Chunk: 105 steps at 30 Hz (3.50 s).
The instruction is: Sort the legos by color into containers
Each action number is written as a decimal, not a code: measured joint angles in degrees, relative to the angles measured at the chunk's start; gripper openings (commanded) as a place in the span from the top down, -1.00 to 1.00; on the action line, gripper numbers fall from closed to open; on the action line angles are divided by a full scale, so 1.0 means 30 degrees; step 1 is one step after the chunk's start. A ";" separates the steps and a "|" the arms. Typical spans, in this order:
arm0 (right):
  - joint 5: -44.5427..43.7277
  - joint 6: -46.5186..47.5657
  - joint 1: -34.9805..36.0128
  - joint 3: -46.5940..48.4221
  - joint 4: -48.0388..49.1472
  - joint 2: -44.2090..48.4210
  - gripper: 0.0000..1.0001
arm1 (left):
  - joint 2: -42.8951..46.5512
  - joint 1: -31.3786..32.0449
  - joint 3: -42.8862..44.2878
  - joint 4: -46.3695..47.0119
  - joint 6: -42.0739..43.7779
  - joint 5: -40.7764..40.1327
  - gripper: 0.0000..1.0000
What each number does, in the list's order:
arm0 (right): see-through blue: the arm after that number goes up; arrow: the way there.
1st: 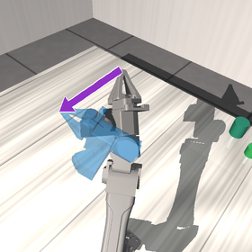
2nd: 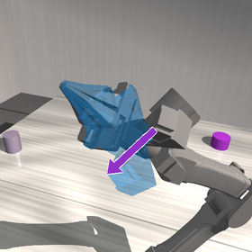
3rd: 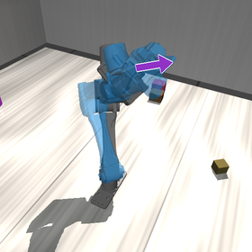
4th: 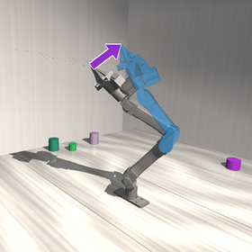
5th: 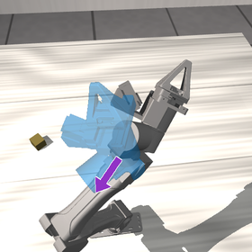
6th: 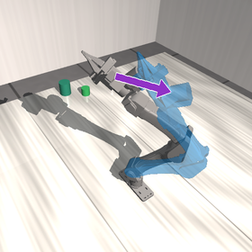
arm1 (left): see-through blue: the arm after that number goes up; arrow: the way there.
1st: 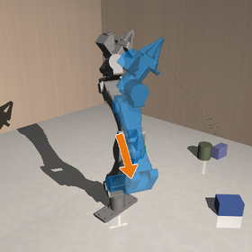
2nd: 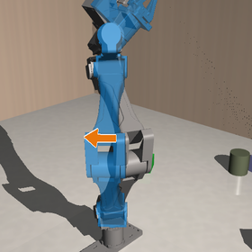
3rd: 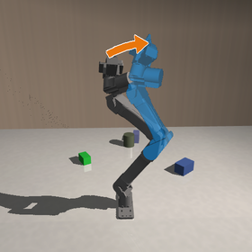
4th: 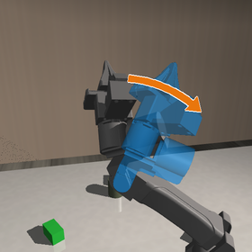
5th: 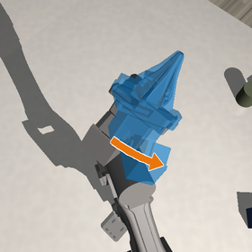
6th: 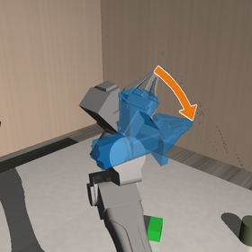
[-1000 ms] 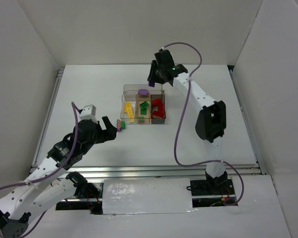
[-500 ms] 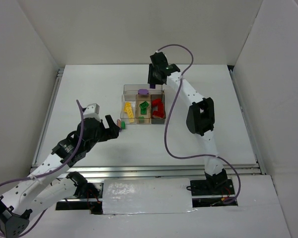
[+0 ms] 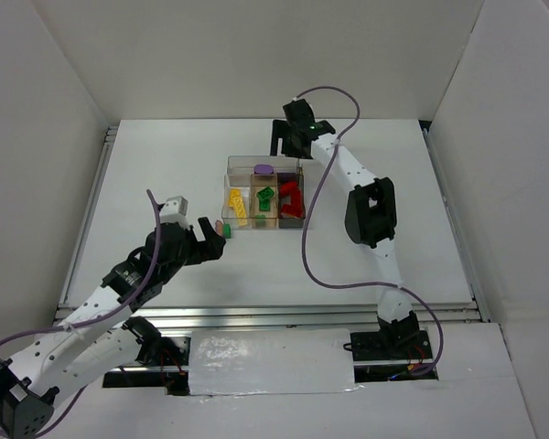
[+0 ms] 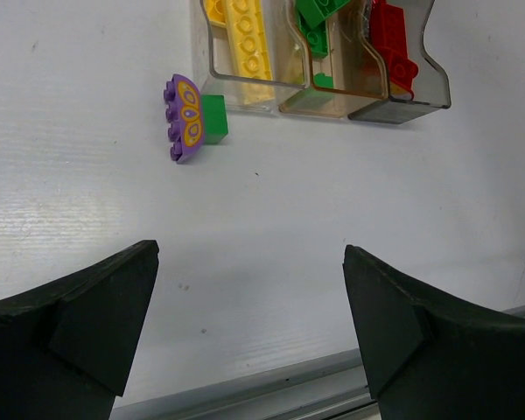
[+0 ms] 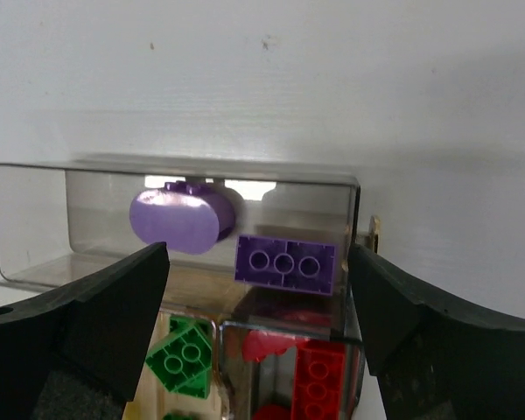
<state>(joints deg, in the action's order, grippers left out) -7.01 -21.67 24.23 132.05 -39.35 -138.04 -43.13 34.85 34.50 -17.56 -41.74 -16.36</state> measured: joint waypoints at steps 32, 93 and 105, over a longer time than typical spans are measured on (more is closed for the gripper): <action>0.4153 -0.0474 0.4532 -2.0531 0.4262 2.2068 -0.90 | -1.6575 -0.1778 0.4867 0.5406 0.2331 -0.0561 -0.46; 1.0615 -0.6951 0.8437 -2.4720 1.1293 1.9387 1.00 | 0.2317 0.3206 -0.4860 1.1839 0.7176 0.5763 -0.99; 1.7741 0.1027 0.3570 -2.9696 1.4367 2.5369 1.00 | -0.1880 0.3198 0.4758 0.4532 0.5246 0.8918 -0.99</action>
<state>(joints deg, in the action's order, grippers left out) 46.22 -18.59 34.94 42.96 3.75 -61.93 -48.77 44.45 48.77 -3.97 -26.00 10.39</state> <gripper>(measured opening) 0.446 0.995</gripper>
